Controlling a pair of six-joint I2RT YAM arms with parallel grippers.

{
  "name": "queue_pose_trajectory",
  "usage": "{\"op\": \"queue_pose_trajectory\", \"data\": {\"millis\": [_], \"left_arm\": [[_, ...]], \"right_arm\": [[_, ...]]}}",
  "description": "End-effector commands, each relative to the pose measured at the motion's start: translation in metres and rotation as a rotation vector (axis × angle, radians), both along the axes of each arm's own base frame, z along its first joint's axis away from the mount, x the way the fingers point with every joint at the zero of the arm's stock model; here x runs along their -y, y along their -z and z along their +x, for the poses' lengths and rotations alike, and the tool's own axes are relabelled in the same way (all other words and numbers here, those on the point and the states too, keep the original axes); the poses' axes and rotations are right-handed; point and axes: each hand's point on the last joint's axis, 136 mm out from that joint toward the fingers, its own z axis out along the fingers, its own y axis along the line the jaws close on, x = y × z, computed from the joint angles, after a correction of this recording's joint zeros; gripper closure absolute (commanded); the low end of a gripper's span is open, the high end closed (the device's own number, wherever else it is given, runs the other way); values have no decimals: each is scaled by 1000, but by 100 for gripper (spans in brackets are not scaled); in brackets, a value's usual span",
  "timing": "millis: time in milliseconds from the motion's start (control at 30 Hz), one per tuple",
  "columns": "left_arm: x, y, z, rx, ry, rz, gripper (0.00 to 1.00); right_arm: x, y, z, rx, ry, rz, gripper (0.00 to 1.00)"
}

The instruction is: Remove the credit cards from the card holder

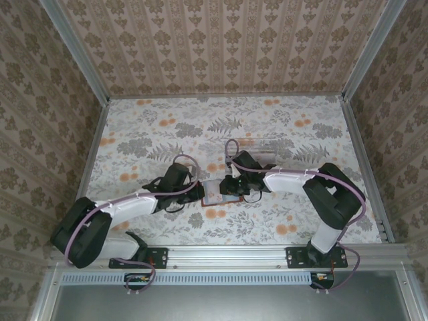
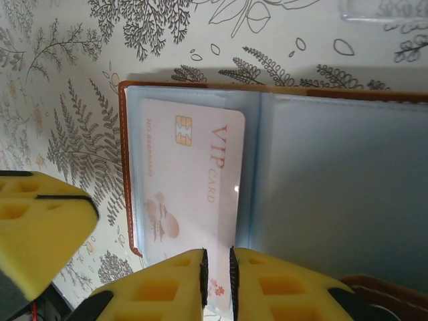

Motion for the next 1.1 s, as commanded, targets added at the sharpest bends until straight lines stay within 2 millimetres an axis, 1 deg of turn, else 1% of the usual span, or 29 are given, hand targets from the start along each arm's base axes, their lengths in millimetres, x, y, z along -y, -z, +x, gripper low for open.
{"op": "queue_pose_trajectory", "data": {"millis": [0, 200, 400, 567, 633, 733, 933, 1067], "left_arm": [[9, -4, 8, 33, 11, -9, 100], [9, 7, 8, 3, 5, 11, 100], [-1, 22, 3, -36, -20, 64, 100], [-8, 30, 0, -61, -39, 100, 100], [-9, 30, 0, -63, -40, 103, 100], [-7, 29, 0, -62, -38, 97, 100], [-6, 28, 0, -63, -32, 92, 100], [-5, 28, 0, -65, -31, 90, 100]], "right_arm": [[-10, -7, 4, -19, 2, 44, 79], [-9, -1, 4, -49, 8, 23, 79], [-1, 6, 5, -54, 21, -35, 78], [4, 5, 5, -38, 19, -61, 77], [4, 4, 5, -34, 18, -58, 77], [1, 8, 3, -50, 7, -46, 77], [-13, 12, 1, -89, -9, 23, 79], [-14, 12, 1, -94, -8, 29, 79]]}}
